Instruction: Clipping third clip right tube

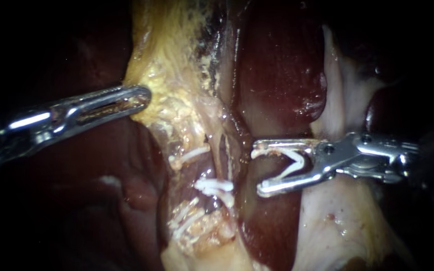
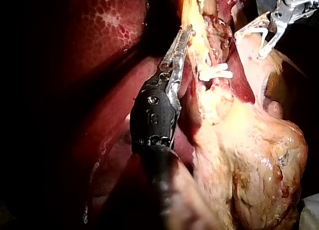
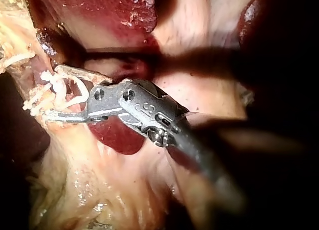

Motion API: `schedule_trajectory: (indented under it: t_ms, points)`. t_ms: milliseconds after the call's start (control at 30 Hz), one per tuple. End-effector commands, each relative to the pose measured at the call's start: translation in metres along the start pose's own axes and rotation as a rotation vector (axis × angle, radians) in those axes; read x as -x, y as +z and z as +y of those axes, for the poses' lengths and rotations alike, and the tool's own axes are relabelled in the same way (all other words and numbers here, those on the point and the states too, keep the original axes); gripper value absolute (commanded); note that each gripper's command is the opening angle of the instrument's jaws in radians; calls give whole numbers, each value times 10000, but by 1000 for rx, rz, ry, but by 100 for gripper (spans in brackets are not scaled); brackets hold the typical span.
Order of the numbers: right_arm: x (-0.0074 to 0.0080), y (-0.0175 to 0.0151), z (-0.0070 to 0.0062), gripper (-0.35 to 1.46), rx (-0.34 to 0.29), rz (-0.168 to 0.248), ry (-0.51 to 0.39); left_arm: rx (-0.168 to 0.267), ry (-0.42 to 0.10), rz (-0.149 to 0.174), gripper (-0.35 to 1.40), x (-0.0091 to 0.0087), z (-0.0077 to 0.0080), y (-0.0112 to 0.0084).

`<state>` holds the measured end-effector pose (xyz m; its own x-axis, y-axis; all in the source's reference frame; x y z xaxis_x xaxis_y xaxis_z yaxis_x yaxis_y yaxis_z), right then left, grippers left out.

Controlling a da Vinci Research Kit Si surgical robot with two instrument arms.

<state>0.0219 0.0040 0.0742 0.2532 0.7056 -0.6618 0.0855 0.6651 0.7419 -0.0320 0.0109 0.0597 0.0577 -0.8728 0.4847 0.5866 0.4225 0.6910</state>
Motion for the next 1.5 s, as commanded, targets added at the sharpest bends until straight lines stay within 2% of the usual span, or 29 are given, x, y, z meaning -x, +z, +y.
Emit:
schedule_trajectory:
  t_ms: [33, 300, 433, 733, 967, 1100, 1267, 1500]
  points:
    - [1, 3, 2, 60, 2, 1, 11, -1, 0, -4, -35, 1, -1, -2]
    - [-1, 29, 24, 60, 20, -6, 49, -7, -9, -20, -35, 11, -13, -24]
    - [0, 41, 31, 60, 34, -26, 65, -9, -18, -27, -35, 14, -20, -31]
    - [11, 70, 49, 60, 49, -56, 95, -5, -14, -32, -35, 15, -31, -36]
    - [17, 85, 56, 60, 34, -71, 109, -5, -14, -32, -35, 15, -32, -37]
    - [15, 89, 57, 60, 5, -49, 127, -5, -14, -32, -35, 15, -32, -37]
    - [11, 89, 54, 58, -57, 2, 178, -6, -14, -32, -35, 14, -31, -37]
    - [7, 92, 43, 54, -156, 38, 219, -7, -13, -31, -35, 14, -28, -38]
